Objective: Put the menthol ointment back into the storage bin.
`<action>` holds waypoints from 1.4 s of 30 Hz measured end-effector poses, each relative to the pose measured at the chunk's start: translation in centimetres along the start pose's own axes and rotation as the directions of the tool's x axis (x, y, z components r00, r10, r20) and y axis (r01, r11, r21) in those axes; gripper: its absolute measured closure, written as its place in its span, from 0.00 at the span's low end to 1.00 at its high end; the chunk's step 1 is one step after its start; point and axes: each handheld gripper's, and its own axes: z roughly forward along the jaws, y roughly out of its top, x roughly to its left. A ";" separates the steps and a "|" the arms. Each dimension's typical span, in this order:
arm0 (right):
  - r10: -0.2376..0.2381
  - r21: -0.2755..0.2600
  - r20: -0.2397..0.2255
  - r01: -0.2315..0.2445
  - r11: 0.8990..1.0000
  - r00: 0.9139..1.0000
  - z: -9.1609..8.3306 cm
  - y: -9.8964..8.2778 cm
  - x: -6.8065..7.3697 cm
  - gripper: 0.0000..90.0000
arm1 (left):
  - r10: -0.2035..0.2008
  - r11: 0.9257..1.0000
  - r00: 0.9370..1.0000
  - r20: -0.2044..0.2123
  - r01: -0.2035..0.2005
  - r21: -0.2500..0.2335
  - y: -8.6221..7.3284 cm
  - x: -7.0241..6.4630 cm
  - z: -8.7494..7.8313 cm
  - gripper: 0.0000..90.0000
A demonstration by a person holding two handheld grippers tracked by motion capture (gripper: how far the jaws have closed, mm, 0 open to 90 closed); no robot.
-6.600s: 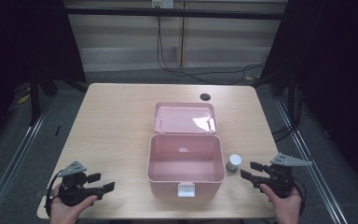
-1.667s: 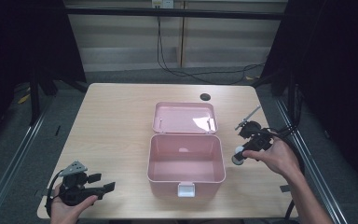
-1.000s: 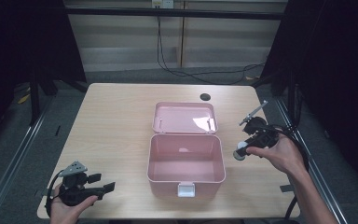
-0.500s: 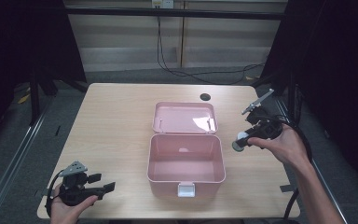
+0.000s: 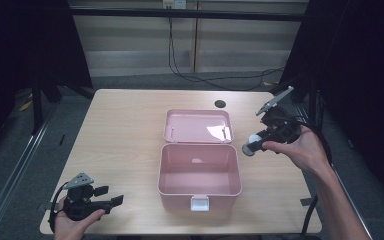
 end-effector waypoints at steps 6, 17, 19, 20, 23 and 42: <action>-0.027 -0.014 -0.012 0.026 1.000 1.000 -0.4 0.9 0.7 0.57 | 0.001 1.000 1.000 -0.001 -0.001 0.000 0.0 0.0 0.0 0.30; -0.109 -0.013 -0.062 0.108 0.994 0.992 0.3 2.9 2.4 0.57 | 0.004 1.000 1.000 -0.001 -0.004 0.002 0.0 0.1 -0.1 0.30; -0.121 -0.011 -0.067 0.121 0.993 0.990 0.6 3.3 2.8 0.57 | -0.001 1.000 1.000 -0.001 0.001 -0.004 0.0 0.0 -0.1 0.30; -0.126 -0.011 -0.071 0.126 0.992 0.989 0.7 3.4 2.9 0.57 | 0.000 1.000 1.000 0.001 0.000 -0.003 0.0 0.1 -0.1 0.30; -0.140 -0.014 -0.077 0.140 0.990 0.987 0.9 3.7 3.2 0.57 | 0.003 1.000 1.000 0.000 -0.003 -0.002 0.0 0.1 -0.2 0.30; -0.258 0.034 -0.140 0.266 0.964 0.956 3.5 6.5 5.8 0.57 | 0.002 1.000 1.000 0.001 -0.002 -0.005 0.0 0.1 -0.1 0.29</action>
